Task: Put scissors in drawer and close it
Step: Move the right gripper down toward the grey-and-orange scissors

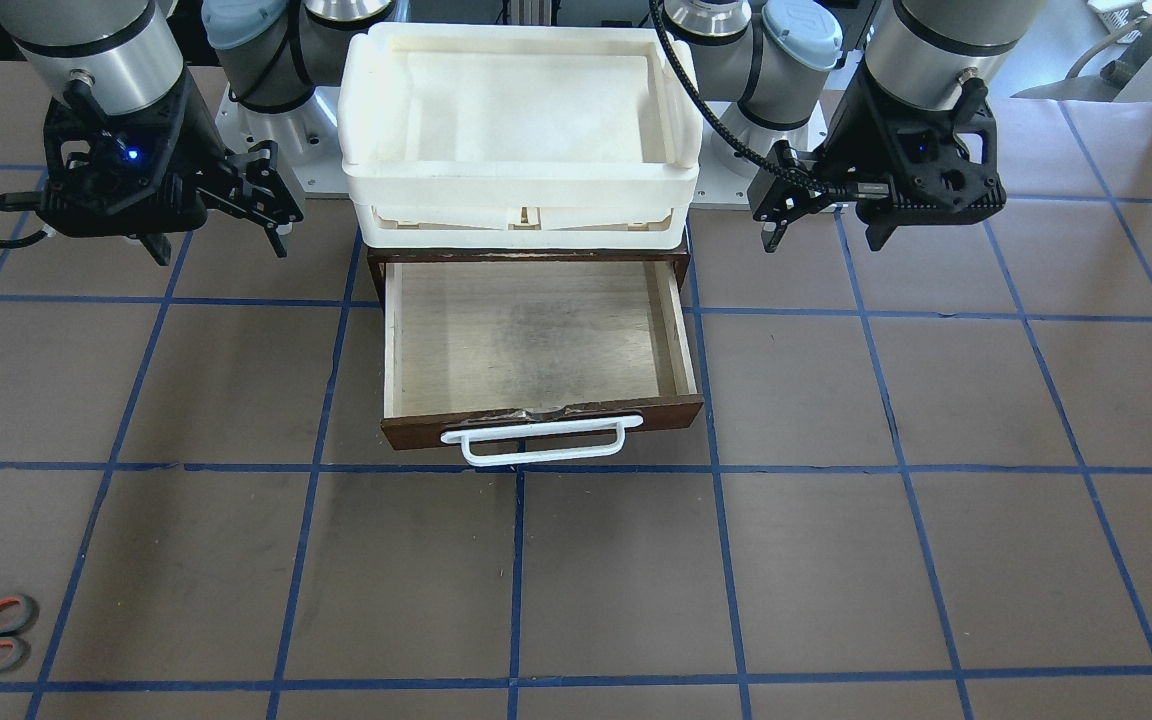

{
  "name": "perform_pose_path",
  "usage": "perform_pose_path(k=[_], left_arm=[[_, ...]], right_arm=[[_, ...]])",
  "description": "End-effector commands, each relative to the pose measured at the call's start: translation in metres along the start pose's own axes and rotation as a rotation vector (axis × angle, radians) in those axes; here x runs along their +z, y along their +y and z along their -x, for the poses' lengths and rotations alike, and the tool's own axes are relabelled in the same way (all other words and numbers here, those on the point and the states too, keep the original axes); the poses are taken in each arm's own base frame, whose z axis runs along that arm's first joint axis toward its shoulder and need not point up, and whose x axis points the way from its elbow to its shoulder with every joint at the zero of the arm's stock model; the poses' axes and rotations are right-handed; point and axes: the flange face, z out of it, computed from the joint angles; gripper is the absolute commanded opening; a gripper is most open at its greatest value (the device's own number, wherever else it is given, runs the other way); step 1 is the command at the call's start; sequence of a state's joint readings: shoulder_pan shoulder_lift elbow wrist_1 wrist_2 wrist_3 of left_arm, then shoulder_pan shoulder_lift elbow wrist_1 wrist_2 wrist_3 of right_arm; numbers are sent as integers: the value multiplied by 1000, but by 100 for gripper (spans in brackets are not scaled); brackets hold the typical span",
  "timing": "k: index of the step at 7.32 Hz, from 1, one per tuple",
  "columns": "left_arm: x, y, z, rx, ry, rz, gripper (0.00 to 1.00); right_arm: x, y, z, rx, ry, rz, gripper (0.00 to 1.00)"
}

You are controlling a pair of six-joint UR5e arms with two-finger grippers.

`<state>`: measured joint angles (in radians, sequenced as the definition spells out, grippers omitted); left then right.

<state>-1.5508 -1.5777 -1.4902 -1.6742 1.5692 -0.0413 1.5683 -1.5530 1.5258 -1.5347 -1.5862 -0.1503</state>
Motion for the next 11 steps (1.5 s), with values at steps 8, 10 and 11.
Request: perform_pose_path(k=[8,10,11], left_arm=[[0,0,0,0,-2,-1,100],[1,0,0,0,-2,1,100],[1,-1,0,0,-2,2,100]], right_arm=[[107,-1,-202,-508,-54,125,99],[145,5,-232,-666,30,47,99],[167,-8,-248,-756,41,35,99]])
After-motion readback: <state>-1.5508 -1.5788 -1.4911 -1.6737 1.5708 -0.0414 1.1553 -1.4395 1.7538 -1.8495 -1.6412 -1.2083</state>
